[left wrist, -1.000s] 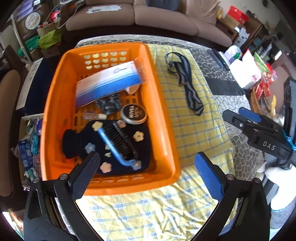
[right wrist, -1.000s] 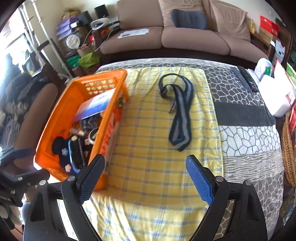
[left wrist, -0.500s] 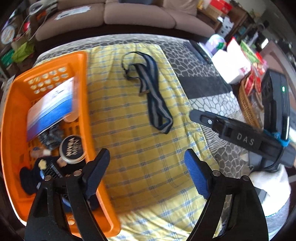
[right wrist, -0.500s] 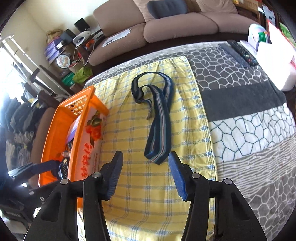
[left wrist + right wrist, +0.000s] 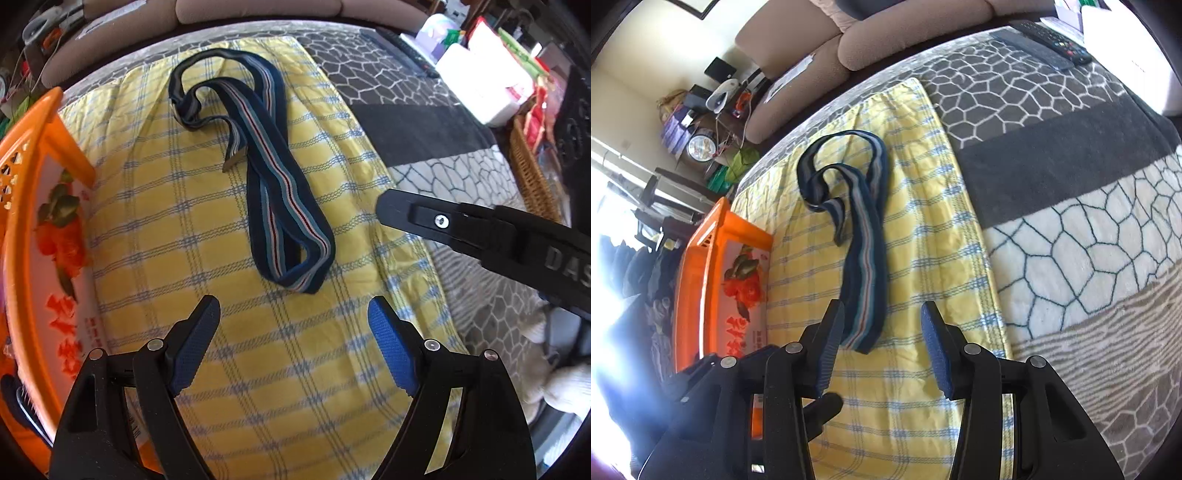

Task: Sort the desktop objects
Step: 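Close the left tool on the blue-striped strap's end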

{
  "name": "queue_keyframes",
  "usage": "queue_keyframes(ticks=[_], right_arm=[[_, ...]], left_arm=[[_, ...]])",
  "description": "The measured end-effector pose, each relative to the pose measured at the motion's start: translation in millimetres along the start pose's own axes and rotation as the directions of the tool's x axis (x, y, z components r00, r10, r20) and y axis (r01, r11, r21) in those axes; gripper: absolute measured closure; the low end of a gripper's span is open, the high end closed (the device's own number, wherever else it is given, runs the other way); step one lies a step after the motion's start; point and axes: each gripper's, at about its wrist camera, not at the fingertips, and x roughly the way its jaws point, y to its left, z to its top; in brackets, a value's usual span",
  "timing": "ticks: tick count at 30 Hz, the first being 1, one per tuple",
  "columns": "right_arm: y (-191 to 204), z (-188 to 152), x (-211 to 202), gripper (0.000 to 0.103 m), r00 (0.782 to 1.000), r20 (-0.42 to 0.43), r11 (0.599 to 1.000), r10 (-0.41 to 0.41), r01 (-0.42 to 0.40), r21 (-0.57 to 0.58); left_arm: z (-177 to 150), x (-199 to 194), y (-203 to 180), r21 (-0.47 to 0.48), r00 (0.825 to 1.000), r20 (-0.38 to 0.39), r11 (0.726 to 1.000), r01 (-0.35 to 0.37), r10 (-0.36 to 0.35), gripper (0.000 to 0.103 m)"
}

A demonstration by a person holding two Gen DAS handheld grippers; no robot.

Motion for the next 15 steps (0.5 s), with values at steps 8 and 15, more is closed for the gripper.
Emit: queue_keyframes(ticks=[8,15], right_arm=[[-20.7,4.2,7.5,0.057,0.999,-0.014,0.999,0.029,-0.028,0.034],[-18.8,7.4,13.6,0.057,0.997,-0.026,0.996,0.074,-0.073,0.045]], left_arm=[[13.0,34.9,-4.1,0.010,0.999,-0.035,1.000,-0.026,0.026,0.058],[16.4,14.3,8.9,-0.016,0.999,0.032,0.999,0.038,-0.037,0.082]])
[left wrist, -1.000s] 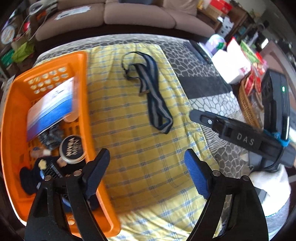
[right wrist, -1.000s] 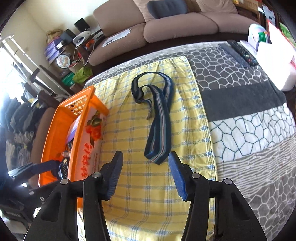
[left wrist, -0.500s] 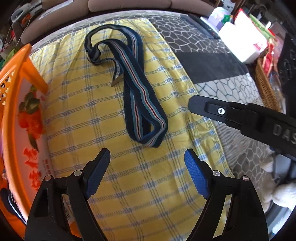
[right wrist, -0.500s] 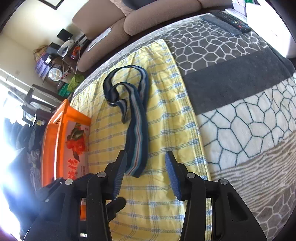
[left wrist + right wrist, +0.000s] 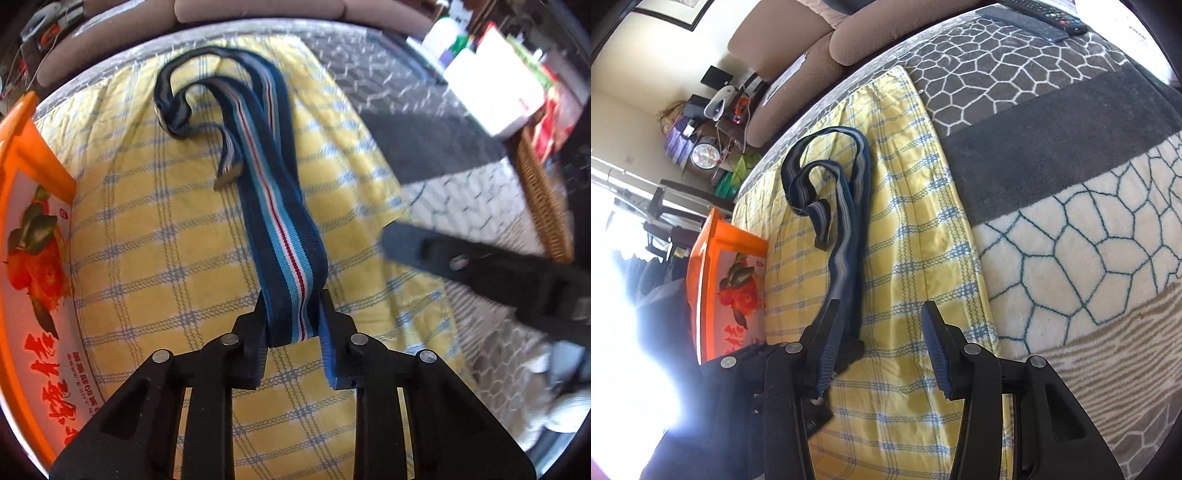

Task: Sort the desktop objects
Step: 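Close the left tool on the blue-striped strap's end, then lift the strap with the left tool and carry it over the basket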

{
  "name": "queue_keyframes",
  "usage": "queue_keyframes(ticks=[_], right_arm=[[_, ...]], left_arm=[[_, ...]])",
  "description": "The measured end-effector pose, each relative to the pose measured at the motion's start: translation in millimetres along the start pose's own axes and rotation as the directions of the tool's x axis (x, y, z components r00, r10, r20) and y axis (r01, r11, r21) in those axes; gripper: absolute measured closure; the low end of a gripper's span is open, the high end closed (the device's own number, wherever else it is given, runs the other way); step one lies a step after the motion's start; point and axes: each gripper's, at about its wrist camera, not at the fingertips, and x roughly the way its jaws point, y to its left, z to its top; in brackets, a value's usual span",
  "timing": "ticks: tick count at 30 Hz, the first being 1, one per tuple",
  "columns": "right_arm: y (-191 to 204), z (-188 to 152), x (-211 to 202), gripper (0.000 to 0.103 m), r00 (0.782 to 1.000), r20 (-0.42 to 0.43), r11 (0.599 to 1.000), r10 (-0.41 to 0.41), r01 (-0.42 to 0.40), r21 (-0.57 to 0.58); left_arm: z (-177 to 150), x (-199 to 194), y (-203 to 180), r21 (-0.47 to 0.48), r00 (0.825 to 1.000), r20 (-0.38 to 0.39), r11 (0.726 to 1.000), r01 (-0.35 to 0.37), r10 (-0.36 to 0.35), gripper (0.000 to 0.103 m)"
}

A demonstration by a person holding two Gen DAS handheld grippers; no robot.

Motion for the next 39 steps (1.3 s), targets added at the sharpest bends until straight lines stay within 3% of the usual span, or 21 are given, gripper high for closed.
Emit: queue_keyframes(ticks=[7,9,14,19,30,39], right_arm=[[15.2,-1.7,11.7,0.057,0.993,-0.023,0.992,0.117,-0.115,0.054],[18.4,-1.8,16.7,0.057,0.983,-0.044,0.980,0.176,-0.171,0.097],[30.4,-5.8,21.3,0.057,0.954,-0.043,0.943,0.296,-0.285,0.174],[59.5,-8.3,17.4,0.060,0.932,-0.024,0.922,0.362,-0.354,0.156],[173.4,-0.2,-13.5,0.061,0.903,0.007,0.903,0.430,-0.430,-0.010],[228.9,2.3,-43.7,0.061,0.907,0.075,0.910,0.414,-0.411,-0.047]], left_arm=[[-2.2,-48.4,0.9,0.023,0.996,0.060,0.997,0.072,-0.073,0.083],[0.2,-60.0,2.9,0.026,0.993,0.071,0.996,0.088,-0.090,0.089],[-3.4,-85.7,12.8,0.018,0.986,0.095,0.990,0.139,-0.140,0.089],[-14.3,-112.3,24.7,0.023,0.979,0.120,0.986,0.166,-0.167,0.089],[-21.3,-190.7,62.9,0.014,0.957,0.237,0.985,0.170,-0.168,0.089],[4.8,-277.4,113.7,-0.054,0.929,0.343,0.985,0.165,-0.136,0.089]])
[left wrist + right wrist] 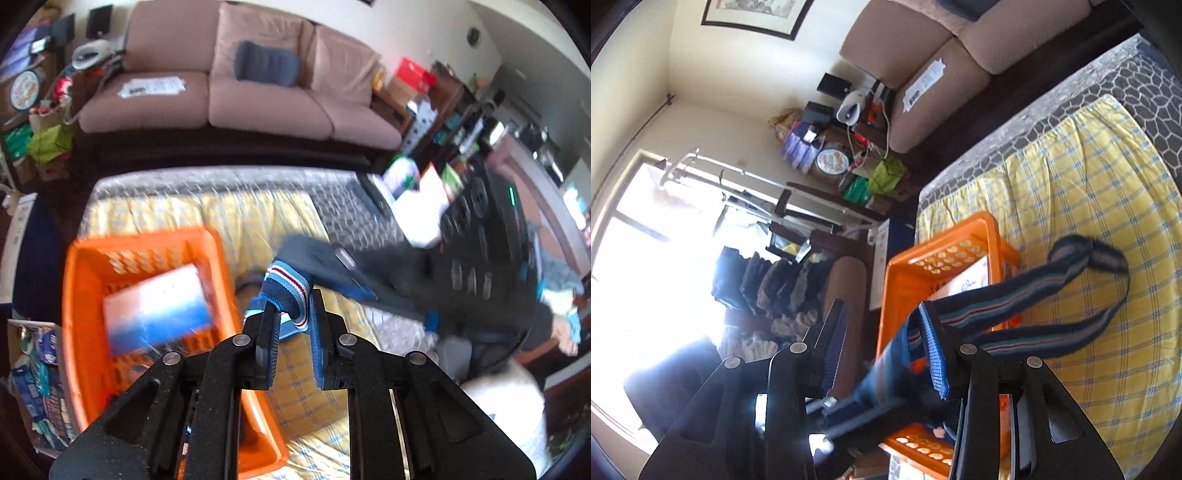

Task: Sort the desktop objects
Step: 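Lift the strap with the left tool and carry it over the basket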

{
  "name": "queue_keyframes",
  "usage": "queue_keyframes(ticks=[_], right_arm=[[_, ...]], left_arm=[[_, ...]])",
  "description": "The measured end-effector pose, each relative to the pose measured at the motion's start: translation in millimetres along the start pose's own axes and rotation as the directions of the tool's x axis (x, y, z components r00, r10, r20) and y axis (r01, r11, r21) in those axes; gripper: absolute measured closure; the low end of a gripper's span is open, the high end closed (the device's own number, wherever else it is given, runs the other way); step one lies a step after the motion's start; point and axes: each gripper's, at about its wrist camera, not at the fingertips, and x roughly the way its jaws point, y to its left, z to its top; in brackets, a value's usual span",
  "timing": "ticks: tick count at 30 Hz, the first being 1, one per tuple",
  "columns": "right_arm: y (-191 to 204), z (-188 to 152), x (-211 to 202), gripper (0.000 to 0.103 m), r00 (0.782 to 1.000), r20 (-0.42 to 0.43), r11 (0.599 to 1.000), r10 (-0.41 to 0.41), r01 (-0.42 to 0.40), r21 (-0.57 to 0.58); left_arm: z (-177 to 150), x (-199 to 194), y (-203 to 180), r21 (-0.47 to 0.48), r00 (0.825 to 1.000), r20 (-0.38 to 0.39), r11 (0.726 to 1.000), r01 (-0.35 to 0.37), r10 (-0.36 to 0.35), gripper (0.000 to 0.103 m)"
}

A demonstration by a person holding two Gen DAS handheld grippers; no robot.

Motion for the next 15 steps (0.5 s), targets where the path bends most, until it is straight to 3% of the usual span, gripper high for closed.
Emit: queue_keyframes(ticks=[6,9,12,15], right_arm=[[32.4,5.5,-16.3,0.061,0.997,0.020,0.993,-0.076,0.077,-0.091],[49.3,0.0,-10.3,0.061,0.994,-0.003,0.981,-0.110,0.108,-0.158],[60.4,-8.1,2.9,0.061,0.993,-0.028,0.974,-0.116,0.108,-0.200],[72.4,-17.5,19.8,0.061,0.992,-0.052,0.966,-0.118,0.103,-0.235]], left_arm=[[54.4,-70.3,23.6,-0.029,0.991,0.112,0.997,-0.072,0.075,0.089],[68.8,-101.5,34.0,-0.031,0.979,0.163,0.992,-0.122,0.125,0.092],[81.0,-130.0,47.6,-0.047,0.970,0.203,0.991,-0.128,0.135,0.092],[81.7,-140.0,59.9,-0.050,0.966,0.199,0.986,-0.160,0.167,0.092]])
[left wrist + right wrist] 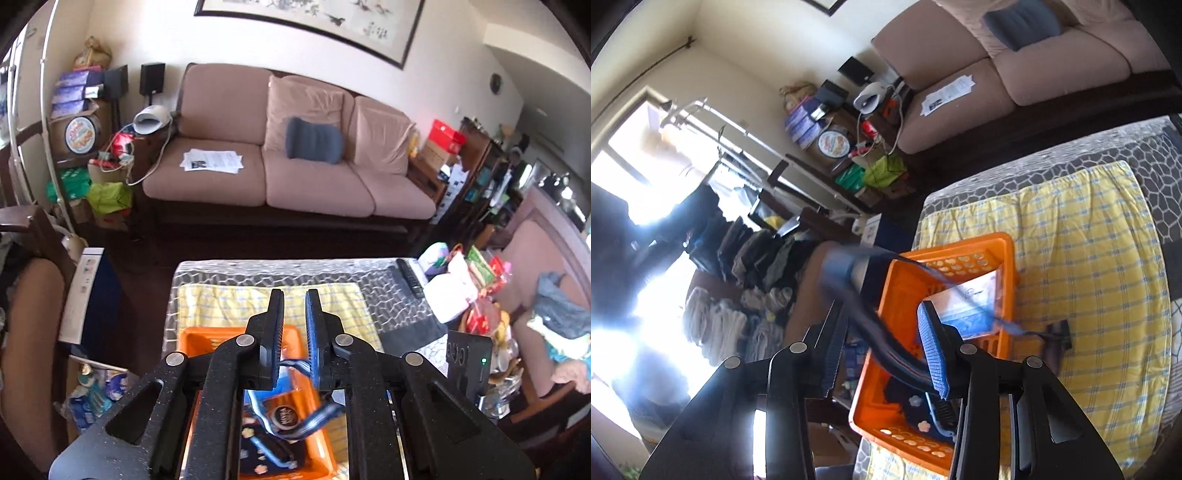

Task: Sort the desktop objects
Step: 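Lift the strap with the left tool and carry it over the basket, then lower the strap into the basket and open the left tool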

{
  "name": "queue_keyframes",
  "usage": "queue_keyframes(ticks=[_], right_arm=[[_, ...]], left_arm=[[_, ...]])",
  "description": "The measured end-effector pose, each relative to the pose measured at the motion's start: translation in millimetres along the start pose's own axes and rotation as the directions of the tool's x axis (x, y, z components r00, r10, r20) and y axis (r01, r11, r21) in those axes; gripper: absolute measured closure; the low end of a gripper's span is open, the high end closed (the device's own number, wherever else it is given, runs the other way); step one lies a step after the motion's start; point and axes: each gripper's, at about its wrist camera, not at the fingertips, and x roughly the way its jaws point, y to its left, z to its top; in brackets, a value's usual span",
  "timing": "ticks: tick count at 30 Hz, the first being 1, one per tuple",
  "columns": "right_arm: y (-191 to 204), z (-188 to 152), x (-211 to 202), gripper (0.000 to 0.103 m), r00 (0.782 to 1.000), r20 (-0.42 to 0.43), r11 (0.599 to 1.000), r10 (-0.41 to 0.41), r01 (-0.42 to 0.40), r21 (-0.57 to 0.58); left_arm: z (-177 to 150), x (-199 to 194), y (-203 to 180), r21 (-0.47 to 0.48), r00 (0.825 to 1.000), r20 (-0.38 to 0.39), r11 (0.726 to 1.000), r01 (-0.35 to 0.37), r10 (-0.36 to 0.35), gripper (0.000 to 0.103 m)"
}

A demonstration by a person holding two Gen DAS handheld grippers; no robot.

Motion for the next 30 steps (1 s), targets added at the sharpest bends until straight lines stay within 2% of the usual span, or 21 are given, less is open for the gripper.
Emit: queue_keyframes(ticks=[3,6,8,11,14,16,18,22,24,26,30], right_arm=[[10.4,-7.6,15.2,0.061,0.999,-0.025,0.999,-0.024,0.023,-0.037],[7.9,-21.9,33.4,0.061,0.988,-0.076,0.988,-0.135,0.129,-0.085],[-3.5,-30.9,41.3,0.061,0.978,-0.094,0.979,-0.187,0.179,-0.093],[-37.1,-44.1,46.6,0.060,0.959,-0.113,0.965,-0.258,0.251,-0.075],[-66.1,-51.7,46.5,0.059,0.937,-0.126,0.945,-0.326,0.319,-0.077],[-81.0,-55.0,42.7,0.059,0.933,-0.132,0.942,-0.336,0.331,-0.062],[-92.2,-58.7,40.8,0.058,0.927,-0.134,0.937,-0.350,0.346,-0.055],[-103.9,-66.6,39.0,0.052,0.911,-0.127,0.920,-0.392,0.385,-0.077],[-108.6,-71.1,40.2,0.048,0.900,-0.131,0.910,-0.415,0.407,-0.085],[-112.7,-75.7,42.6,0.046,0.891,-0.134,0.901,-0.434,0.425,-0.093],[-120.2,-84.1,44.6,0.046,0.888,-0.145,0.900,-0.436,0.428,-0.080]], left_arm=[[-16.3,10.2,13.1,-0.009,0.998,-0.057,1.000,-0.018,0.017,0.092],[-54.6,45.2,23.8,-0.013,0.987,-0.160,1.000,-0.022,0.019,0.092],[-88.7,70.0,26.3,-0.014,0.973,-0.228,1.000,-0.027,0.024,0.092],[-142.1,117.8,29.2,-0.043,0.943,-0.333,0.999,-0.013,-0.002,0.086],[-180.3,145.7,24.6,-0.062,0.921,-0.388,0.998,-0.004,-0.021,0.082],[-196.0,155.2,20.9,-0.057,0.917,-0.399,0.998,-0.014,-0.010,0.079],[-208.0,161.1,18.3,-0.053,0.917,-0.398,0.998,-0.025,0.002,0.070],[-221.7,167.1,14.4,-0.013,0.920,-0.388,0.997,-0.073,0.063,0.066],[-224.8,166.0,11.5,0.004,0.922,-0.376,0.995,-0.097,0.091,0.060],[-227.1,165.0,9.8,0.022,0.925,-0.363,0.993,-0.113,0.114,0.060],[-227.7,162.3,12.7,0.023,0.925,-0.359,0.992,-0.120,0.121,0.060]])
